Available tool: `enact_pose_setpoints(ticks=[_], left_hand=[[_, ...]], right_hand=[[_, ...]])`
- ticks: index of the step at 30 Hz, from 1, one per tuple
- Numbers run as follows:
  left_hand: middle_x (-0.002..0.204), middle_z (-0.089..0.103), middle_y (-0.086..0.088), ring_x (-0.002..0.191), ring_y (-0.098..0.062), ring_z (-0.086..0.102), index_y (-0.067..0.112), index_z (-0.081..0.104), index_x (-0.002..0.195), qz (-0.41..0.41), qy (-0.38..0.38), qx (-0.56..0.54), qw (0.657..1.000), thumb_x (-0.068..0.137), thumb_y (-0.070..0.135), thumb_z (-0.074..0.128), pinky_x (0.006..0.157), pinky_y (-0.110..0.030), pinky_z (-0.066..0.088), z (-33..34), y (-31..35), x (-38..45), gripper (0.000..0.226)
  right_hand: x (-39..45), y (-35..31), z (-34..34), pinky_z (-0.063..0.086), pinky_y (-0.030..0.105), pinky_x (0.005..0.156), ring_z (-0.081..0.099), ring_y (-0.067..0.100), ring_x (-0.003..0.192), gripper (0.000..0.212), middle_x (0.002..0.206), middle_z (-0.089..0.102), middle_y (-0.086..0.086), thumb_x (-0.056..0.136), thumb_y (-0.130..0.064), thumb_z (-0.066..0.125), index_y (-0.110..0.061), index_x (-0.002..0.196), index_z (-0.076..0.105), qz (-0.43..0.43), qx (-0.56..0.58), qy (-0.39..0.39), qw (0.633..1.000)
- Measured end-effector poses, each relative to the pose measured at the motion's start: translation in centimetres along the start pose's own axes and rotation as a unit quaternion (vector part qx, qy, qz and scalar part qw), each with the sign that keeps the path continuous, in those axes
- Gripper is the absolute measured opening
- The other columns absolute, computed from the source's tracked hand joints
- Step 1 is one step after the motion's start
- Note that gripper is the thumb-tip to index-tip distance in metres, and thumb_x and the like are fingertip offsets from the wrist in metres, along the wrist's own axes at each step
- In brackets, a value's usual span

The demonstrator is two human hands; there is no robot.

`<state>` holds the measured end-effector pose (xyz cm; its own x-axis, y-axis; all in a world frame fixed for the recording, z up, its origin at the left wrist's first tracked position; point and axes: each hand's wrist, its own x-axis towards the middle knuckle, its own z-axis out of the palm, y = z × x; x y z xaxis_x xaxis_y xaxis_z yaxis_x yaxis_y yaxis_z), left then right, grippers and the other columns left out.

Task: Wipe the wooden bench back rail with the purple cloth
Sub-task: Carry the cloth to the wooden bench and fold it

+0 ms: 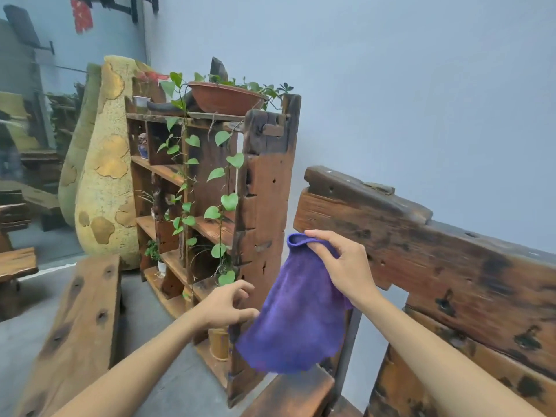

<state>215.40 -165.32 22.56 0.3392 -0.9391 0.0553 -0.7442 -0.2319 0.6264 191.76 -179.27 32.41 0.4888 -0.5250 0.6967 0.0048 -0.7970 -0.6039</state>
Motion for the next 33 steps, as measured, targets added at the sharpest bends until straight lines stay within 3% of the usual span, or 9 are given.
enact_pose_setpoints(ticks=[5,8,11,14,18,23,27,30,33], left_hand=[[0.121,0.068,0.015,0.114,-0.004,0.061,0.033,0.063,0.123,0.194,-0.044,-0.225,0.954,0.084,0.050,0.072,0.097,-0.028,0.049,0.4,8.3,8.4,0.044],[0.096,0.071,0.008,0.088,-0.010,0.065,0.021,0.071,0.100,0.223,-0.056,-0.258,0.939,0.092,0.049,0.061,0.084,-0.040,0.051,0.4,10.5,13.4,0.031],[0.096,0.072,0.012,0.089,-0.006,0.065,0.030,0.071,0.099,0.248,-0.086,-0.260,0.929,0.096,0.051,0.053,0.083,-0.034,0.052,0.0,11.7,19.0,0.028],[0.105,0.074,0.006,0.098,-0.011,0.068,0.027,0.071,0.111,0.271,-0.095,-0.264,0.921,0.099,0.054,0.046,0.086,-0.032,0.055,-1.4,12.8,23.8,0.039],[0.079,0.066,0.017,0.072,0.000,0.059,0.030,0.073,0.090,0.278,-0.052,-0.274,0.919,0.099,0.052,0.046,0.060,-0.016,0.046,-3.3,13.9,29.5,0.036],[0.069,0.056,0.015,0.063,0.000,0.050,0.018,0.065,0.079,0.333,0.110,-0.227,0.908,0.102,0.044,0.040,0.059,-0.019,0.041,-7.6,16.3,35.0,0.043],[0.057,0.042,0.017,0.053,-0.001,0.038,0.011,0.049,0.066,0.358,0.230,-0.167,0.890,0.103,0.040,0.041,0.051,-0.020,0.031,-12.5,19.3,40.5,0.048],[0.048,0.035,0.016,0.048,-0.003,0.035,0.022,0.034,0.059,0.351,0.258,-0.150,0.887,0.101,0.041,0.044,0.048,-0.019,0.028,-16.0,21.9,45.2,0.048],[0.067,0.052,0.007,0.070,-0.018,0.053,0.017,0.046,0.071,0.306,0.269,-0.083,0.909,0.102,0.038,0.041,0.062,-0.032,0.034,-17.8,24.3,50.6,0.038]], right_hand=[[3.4,4.2,0.7,0.049,0.017,0.091,0.072,-0.001,0.098,0.041,0.094,0.077,-0.023,0.092,-0.024,0.074,-0.037,0.129,0.063,0.024,-0.035,-0.035,0.998],[6.0,7.1,-0.8,0.047,0.011,0.083,0.072,-0.003,0.091,0.036,0.090,0.076,-0.027,0.089,-0.028,0.077,-0.039,0.121,0.066,-0.008,-0.079,-0.024,0.997],[9.9,9.8,-2.9,0.047,0.011,0.077,0.073,0.000,0.088,0.020,0.092,0.075,-0.025,0.085,-0.039,0.080,-0.038,0.103,0.074,0.002,-0.107,0.014,0.994],[13.1,11.5,-5.5,0.052,0.017,0.079,0.073,0.002,0.092,0.023,0.098,0.077,-0.019,0.082,-0.050,0.080,-0.039,0.101,0.075,0.051,-0.108,-0.115,0.986],[17.2,13.8,-8.7,0.054,0.022,0.073,0.072,0.005,0.085,0.021,0.095,0.079,-0.007,0.085,-0.041,0.082,-0.027,0.099,0.075,0.122,-0.107,-0.248,0.955],[23.2,15.0,-10.5,0.044,0.031,0.064,0.057,0.013,0.068,0.036,0.073,0.066,0.015,0.091,-0.043,0.070,-0.009,0.080,0.072,0.100,-0.086,-0.169,0.977],[30.0,14.8,-10.9,0.039,0.023,0.049,0.048,0.013,0.056,0.046,0.061,0.057,0.002,0.092,-0.050,0.065,-0.006,0.077,0.068,0.077,-0.090,-0.075,0.990],[35.4,15.1,-11.3,0.043,0.018,0.053,0.054,0.008,0.059,0.040,0.064,0.062,-0.007,0.097,-0.048,0.064,-0.015,0.076,0.071,0.066,-0.105,-0.007,0.992],[40.5,17.5,-11.3,0.048,0.027,0.069,0.061,0.012,0.078,0.027,0.082,0.068,-0.004,0.096,-0.042,0.065,-0.017,0.089,0.075,0.095,-0.201,0.085,0.971]])
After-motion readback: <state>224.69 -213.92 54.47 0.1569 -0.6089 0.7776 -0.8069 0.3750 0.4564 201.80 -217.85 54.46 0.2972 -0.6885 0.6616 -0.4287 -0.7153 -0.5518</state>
